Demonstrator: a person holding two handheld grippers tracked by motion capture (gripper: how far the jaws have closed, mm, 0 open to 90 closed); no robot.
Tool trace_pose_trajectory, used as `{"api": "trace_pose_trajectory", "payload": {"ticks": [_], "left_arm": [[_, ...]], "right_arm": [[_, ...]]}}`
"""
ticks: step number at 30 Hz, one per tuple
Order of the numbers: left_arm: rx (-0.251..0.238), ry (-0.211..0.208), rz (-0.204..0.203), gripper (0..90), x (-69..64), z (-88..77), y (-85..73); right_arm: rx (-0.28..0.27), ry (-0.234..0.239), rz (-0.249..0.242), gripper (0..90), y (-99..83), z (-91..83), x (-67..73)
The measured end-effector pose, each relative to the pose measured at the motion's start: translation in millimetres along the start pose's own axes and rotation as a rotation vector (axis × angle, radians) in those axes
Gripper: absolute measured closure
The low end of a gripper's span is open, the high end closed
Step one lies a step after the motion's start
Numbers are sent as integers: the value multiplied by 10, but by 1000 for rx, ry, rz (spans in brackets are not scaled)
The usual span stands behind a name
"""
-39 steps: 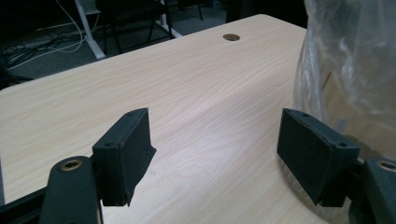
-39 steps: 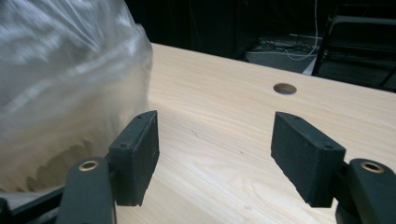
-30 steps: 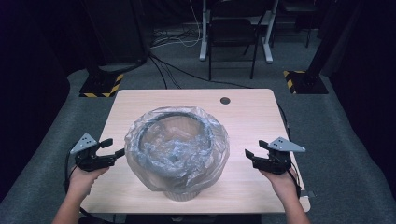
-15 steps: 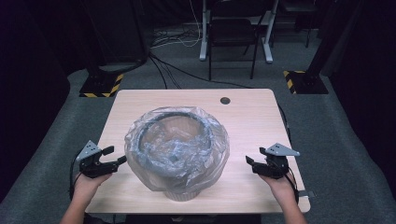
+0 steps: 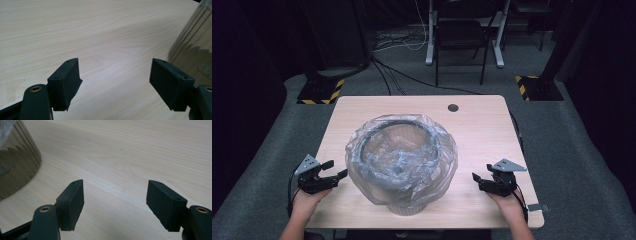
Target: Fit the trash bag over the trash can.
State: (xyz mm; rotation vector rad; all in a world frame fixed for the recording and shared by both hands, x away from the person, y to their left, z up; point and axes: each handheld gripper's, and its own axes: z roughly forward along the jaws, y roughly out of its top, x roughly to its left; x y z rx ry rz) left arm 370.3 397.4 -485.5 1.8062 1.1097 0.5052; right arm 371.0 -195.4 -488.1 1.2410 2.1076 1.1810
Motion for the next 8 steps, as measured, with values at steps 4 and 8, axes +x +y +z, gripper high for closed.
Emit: {"api": "trace_pose_trajectory", "payload": {"ticks": [4,8], "left_arm": [[49,3,17,236,16,57,-51],[84,-6,23,228,21,116,-70]], "right_arm": [[9,-11,4,291,-39,15,-13],[11,-24,10,287,-52,13,-36]]}}
